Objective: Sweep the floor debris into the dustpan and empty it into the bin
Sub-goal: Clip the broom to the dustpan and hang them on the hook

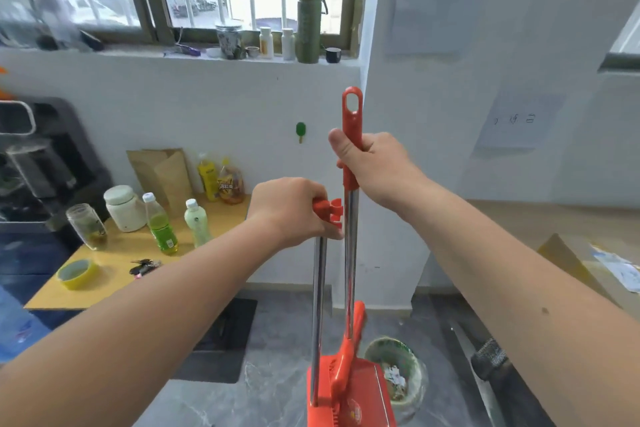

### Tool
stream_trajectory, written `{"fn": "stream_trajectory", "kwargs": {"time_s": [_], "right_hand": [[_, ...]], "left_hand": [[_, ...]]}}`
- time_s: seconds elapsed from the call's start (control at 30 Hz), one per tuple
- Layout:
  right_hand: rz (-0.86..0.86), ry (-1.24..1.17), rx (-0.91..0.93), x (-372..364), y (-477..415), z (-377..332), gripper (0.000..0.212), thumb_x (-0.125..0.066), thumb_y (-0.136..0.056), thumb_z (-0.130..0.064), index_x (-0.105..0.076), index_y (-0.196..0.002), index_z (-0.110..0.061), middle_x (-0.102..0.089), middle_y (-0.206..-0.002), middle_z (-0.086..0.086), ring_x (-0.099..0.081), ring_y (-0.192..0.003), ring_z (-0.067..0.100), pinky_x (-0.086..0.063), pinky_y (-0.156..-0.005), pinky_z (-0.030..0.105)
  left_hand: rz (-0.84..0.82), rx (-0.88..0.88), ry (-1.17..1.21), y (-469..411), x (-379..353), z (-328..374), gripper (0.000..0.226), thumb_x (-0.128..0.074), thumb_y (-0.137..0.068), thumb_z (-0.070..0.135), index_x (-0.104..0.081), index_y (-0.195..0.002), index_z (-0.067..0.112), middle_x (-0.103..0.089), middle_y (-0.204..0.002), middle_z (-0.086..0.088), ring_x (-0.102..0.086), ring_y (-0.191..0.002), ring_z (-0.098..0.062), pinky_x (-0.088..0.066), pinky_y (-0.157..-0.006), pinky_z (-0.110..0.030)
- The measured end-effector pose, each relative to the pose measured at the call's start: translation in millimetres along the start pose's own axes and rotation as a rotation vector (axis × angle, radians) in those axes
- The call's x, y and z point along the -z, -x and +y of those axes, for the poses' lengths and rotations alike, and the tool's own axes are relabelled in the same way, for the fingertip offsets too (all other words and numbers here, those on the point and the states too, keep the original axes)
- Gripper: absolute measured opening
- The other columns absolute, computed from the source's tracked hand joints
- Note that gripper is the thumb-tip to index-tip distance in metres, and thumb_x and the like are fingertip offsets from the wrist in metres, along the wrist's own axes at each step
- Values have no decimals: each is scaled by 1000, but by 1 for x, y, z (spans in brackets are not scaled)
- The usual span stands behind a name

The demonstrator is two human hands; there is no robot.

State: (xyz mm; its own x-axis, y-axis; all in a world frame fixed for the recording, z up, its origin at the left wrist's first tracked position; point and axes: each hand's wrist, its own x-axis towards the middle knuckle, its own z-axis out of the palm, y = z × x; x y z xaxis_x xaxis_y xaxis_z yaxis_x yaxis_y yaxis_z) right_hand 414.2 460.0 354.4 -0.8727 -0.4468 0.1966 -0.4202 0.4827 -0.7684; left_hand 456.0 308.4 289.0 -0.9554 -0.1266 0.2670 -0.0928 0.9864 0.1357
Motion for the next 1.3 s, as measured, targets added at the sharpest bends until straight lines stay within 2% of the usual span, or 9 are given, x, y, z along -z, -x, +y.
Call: {"fn": "stream_trajectory", "kwargs": {"time_s": [0.1,0.17,0.23,0.33,0.6,0.8,1.03,1.17,1.3], "right_hand": [[56,-206,-2,-18,-25,-2,59,-43,-93,-66,-63,-84,-12,-66,-80,4,-65,-75,23,-56,-82,42],[86,-426,4,-31,-39,-4,49,-46,-96,-59,-58,-81,-13,-61,-74,3,-60,-68,19,-54,-75,39],[105,-553,36,-40,-50,-9,46,-48,-97,-54,-55,-80,-12,-54,-68,3,-53,-65,22,-52,-66,35],[99,-559,94,-46,-66,-20,47,-48,-98,-53,-51,-80,-10,-49,-68,6,-46,-64,24,-46,-57,31],[81,-532,206,-53,-112,-26,47,-49,-99,-49,-49,-76,-7,-47,-62,9,-44,-57,27,-46,-60,40],[80,-570,209,-49,-145,-8,47,-51,-98,-49,-48,-77,-7,-45,-63,12,-43,-56,27,-44,-59,40],[91,-612,200,-23,-185,12,45,-52,-97,-50,-47,-79,-8,-45,-60,7,-44,-53,23,-45,-53,33],[107,-633,192,-9,-206,17,45,-53,-97,-50,-49,-83,-8,-45,-68,14,-41,-60,28,-44,-57,37],[111,-656,169,-6,-224,28,47,-52,-96,-54,-49,-81,-9,-43,-66,11,-40,-58,26,-42,-54,33]], "left_hand": [[9,-11,11,-15,2,-15,56,-68,-57,87,-63,-72,34,-62,-65,16,-56,-64,-4,-41,-53,-23],[25,-9,23,-25,3,-23,56,-67,-56,88,-63,-74,35,-62,-66,17,-59,-66,-6,-46,-56,-23],[41,-1,32,-33,6,-31,55,-68,-58,87,-62,-73,34,-61,-65,16,-58,-65,-6,-42,-53,-22],[45,33,57,-46,11,-45,53,-70,-61,84,-56,-66,33,-57,-63,16,-51,-60,-3,-30,-49,-22],[94,28,2,-80,10,-62,54,-64,-64,87,-63,-75,35,-59,-66,17,-59,-66,-8,-35,-50,-22],[84,51,-9,-107,0,-64,50,-67,-66,84,-61,-74,35,-57,-65,17,-53,-61,-4,-32,-49,-21],[74,115,-59,-146,-19,-68,56,-65,-61,87,-61,-71,32,-59,-64,15,-57,-62,-7,-47,-54,-24],[68,116,-101,-161,-23,-66,52,-67,-64,83,-59,-71,32,-57,-64,15,-55,-63,-6,-36,-50,-23],[59,145,-120,-174,-31,-70,51,-68,-65,81,-65,-75,31,-62,-67,14,-61,-67,-10,-51,-58,-26]]}}
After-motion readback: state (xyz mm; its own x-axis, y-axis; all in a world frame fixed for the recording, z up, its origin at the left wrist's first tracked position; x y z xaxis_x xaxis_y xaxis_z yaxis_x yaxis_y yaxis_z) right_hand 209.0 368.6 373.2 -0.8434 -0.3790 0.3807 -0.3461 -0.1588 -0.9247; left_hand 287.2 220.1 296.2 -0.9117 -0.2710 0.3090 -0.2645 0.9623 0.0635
